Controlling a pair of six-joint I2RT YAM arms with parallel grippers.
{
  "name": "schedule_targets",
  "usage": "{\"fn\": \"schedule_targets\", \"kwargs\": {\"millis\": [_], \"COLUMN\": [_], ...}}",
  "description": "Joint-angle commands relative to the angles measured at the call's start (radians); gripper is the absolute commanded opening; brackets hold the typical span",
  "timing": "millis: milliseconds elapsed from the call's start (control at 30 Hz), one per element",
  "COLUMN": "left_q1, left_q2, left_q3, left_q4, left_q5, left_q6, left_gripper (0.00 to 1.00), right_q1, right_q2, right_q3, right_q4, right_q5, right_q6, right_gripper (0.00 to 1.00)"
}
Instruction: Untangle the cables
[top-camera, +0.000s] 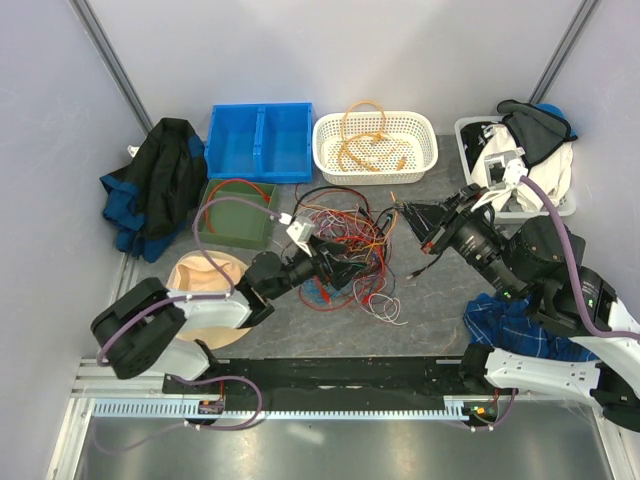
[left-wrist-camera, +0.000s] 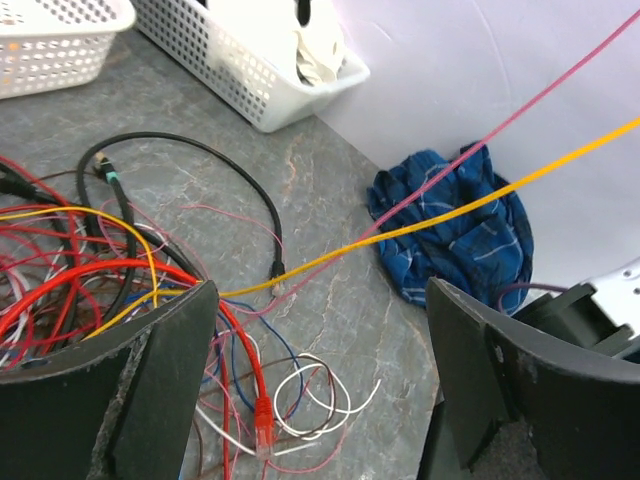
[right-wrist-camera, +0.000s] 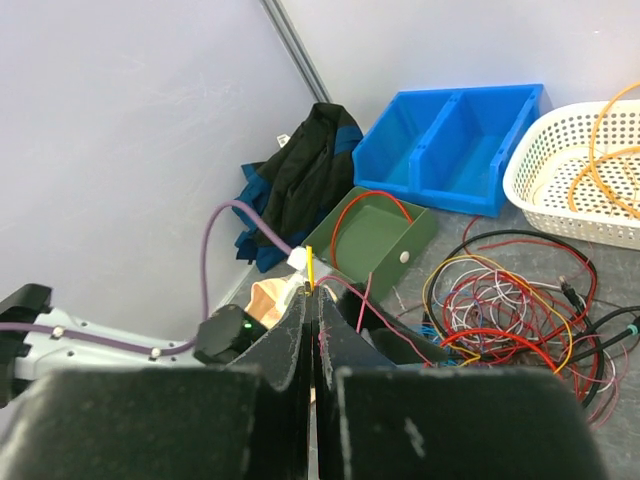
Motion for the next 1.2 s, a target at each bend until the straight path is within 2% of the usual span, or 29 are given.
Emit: {"fn": "schedule_targets", "kwargs": {"millis": [0,67,167,233,267,300,333,367,400,467,500,667,700,733,800,833,933,1067,1167], "left_q1": [-0.017,-0.017,-0.012,-0.011,-0.009,-0.009,-0.009,-0.009,-0.009,-0.008,-0.008,-0.008,-0.008,-0.008,-0.008,-0.008,-0.008,-0.008,-0.008], "left_q2": [0.117,0.163,0.165,0.119,0.094,0.033,0.004,-0.021,-0.050,-0.099,-0.107,-0.086,-0.076,-0.069,-0.042,-0.033,-0.015,-0.013,-0.010], "left_q3": [0.118,0.159,0.210,0.233,0.264,0.285,0.314,0.387,0.429,0.568,0.619,0.944,0.983,1.015,1.098,1.120,1.166,1.174,1.177], "left_q4": [0.013,-0.003,-0.072,-0.127,-0.226,-0.286,-0.375,-0.456,-0.622,-0.771,-0.919,-1.230,-1.262,-1.320,-1.368,-1.385,-1.422,-1.428,-1.434], "left_q5": [0.000,-0.031,-0.066,-0.075,-0.087,-0.101,-0.114,-0.147,-0.153,-0.216,-0.230,-0.226,-0.220,-0.212,-0.192,-0.184,-0.161,-0.118,-0.118], "left_q6": [0.107,0.124,0.151,0.181,0.220,0.236,0.250,0.274,0.282,0.293,0.296,0.305,0.300,0.296,0.274,0.267,0.236,0.225,0.227], "left_gripper": [0.88,0.85,0.66,0.46,0.35,0.09,0.02,0.02,0.02,0.02,0.02,0.02,0.02,0.02,0.02,0.02,0.02,0.02,0.02], "right_q1": [0.003,0.003,0.004,0.003,0.004,0.003,0.003,0.003,0.001,0.003,0.004,0.003,0.003,0.003,0.003,0.003,0.003,0.003,0.003], "right_q2": [0.001,0.001,-0.008,-0.025,-0.034,-0.044,-0.066,-0.079,-0.093,-0.139,-0.149,-0.226,-0.232,-0.238,-0.242,-0.245,-0.264,-0.301,-0.318], "right_q3": [0.058,0.073,0.089,0.084,0.077,0.069,0.040,0.020,-0.003,-0.083,-0.115,-0.334,-0.363,-0.409,-0.443,-0.463,-0.477,-0.473,-0.463], "right_q4": [0.005,-0.003,-0.028,-0.040,-0.054,-0.060,-0.064,-0.071,-0.072,-0.071,-0.072,-0.061,-0.058,-0.057,-0.058,-0.058,-0.040,0.033,0.095], "right_q5": [-0.044,-0.056,-0.050,-0.024,-0.009,0.005,0.040,0.054,0.070,0.126,0.148,0.209,0.213,0.214,0.219,0.219,0.213,0.183,0.154], "right_q6": [0.003,0.008,0.008,-0.001,-0.008,-0.014,-0.018,-0.028,-0.032,-0.038,-0.040,-0.002,0.014,0.017,0.024,0.026,0.008,-0.025,-0.055], "right_gripper": [0.00,0.00,0.00,0.00,0.00,0.00,0.00,0.00,0.02,0.08,0.09,0.12,0.15,0.25,0.40,0.53,0.66,0.75,0.78]}}
